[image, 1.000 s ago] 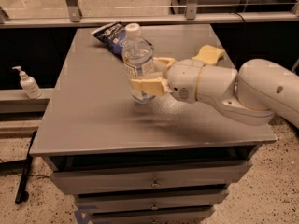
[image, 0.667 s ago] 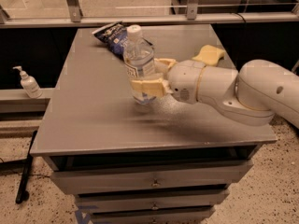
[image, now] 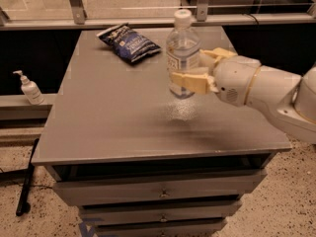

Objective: Move blue plastic bottle near sponge

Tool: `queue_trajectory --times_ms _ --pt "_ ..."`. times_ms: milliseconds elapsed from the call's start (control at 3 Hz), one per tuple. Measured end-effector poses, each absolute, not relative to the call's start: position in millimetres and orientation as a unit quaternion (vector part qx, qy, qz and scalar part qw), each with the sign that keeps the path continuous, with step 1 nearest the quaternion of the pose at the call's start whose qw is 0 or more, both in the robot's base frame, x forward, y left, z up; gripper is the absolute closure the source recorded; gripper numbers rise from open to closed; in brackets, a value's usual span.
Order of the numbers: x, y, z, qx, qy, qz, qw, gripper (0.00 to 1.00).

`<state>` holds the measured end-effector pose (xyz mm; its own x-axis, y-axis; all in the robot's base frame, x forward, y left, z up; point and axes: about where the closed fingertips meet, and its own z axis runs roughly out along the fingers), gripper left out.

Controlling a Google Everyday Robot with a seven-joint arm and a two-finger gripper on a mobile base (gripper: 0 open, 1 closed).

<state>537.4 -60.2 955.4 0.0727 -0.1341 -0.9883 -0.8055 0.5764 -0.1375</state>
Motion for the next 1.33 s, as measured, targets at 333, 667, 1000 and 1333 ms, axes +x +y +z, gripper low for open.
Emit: queue_trajectory --times_ms 333,667,1000,1333 --pt "535 -136 980 -0.337 0.627 0.220 0.667 1.00" --pt "537 -200 990 -0.303 0.634 0.187 0.686 1.00" --pt "547 -246 983 -0.282 0.649 0.168 0.687 1.00" --pt "570 -280 966 -0.267 0.667 0.161 0.676 1.00"
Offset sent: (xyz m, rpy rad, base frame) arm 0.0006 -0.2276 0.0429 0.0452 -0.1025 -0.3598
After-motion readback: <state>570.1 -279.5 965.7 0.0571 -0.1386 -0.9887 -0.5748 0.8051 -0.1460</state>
